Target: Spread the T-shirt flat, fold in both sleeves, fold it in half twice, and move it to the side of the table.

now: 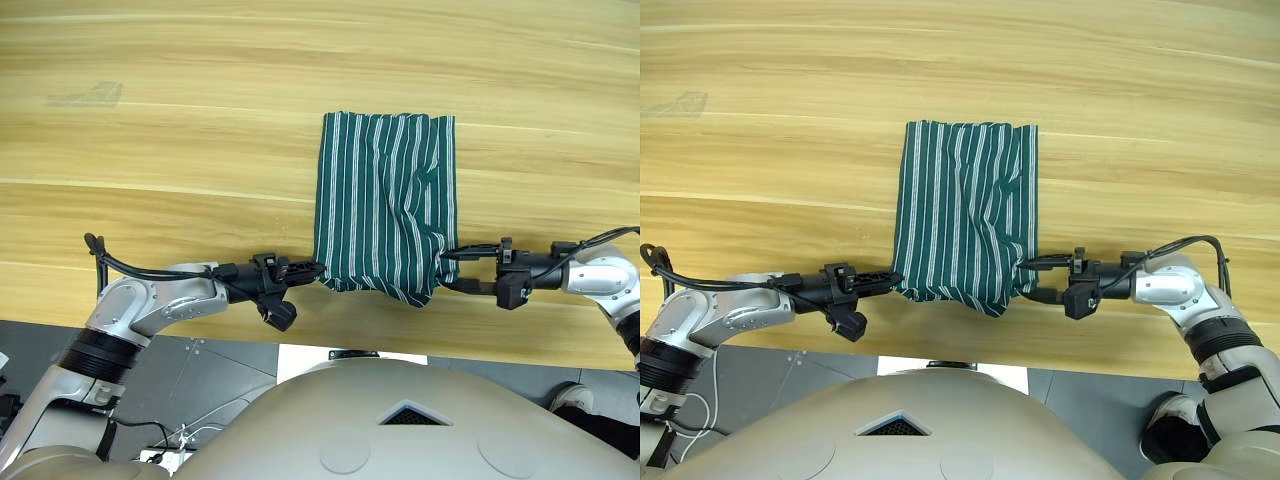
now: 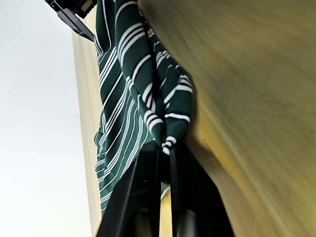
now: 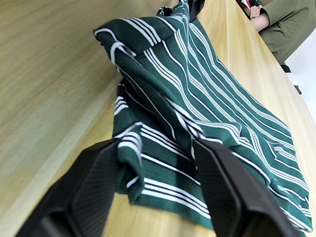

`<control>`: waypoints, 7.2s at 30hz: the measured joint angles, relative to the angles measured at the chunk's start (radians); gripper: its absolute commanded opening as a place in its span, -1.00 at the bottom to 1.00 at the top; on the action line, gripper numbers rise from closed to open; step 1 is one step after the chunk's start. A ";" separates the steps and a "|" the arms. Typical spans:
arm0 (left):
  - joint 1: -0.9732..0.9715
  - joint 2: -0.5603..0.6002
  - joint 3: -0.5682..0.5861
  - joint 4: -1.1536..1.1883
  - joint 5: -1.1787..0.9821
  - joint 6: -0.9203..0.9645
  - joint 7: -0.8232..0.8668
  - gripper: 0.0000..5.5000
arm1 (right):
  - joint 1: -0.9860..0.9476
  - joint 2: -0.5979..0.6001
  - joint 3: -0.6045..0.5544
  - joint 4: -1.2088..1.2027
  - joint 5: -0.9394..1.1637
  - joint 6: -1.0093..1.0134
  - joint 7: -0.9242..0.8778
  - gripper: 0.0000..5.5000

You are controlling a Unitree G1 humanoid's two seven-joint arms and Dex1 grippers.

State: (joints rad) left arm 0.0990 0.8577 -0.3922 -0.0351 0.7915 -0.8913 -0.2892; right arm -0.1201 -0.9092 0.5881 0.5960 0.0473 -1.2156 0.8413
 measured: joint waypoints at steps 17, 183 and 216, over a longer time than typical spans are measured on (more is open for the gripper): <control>-0.001 0.000 -0.007 0.010 0.001 0.001 0.018 -0.97 | -0.052 0.029 -0.047 -0.033 -0.051 0.033 0.052 0.35; -0.092 -0.750 0.372 -0.165 -0.665 0.714 0.265 0.20 | -0.162 0.523 -0.417 -0.204 -0.110 0.523 -0.957 -0.18; -0.053 -0.786 0.380 0.010 -0.598 0.518 0.391 0.20 | -0.032 0.850 -0.598 -0.142 0.045 0.368 -0.794 -0.18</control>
State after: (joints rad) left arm 0.0464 0.0713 -0.0123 -0.0247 0.1933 -0.3737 0.1019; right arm -0.1523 -0.0591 -0.0095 0.4537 0.0919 -0.8472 0.0471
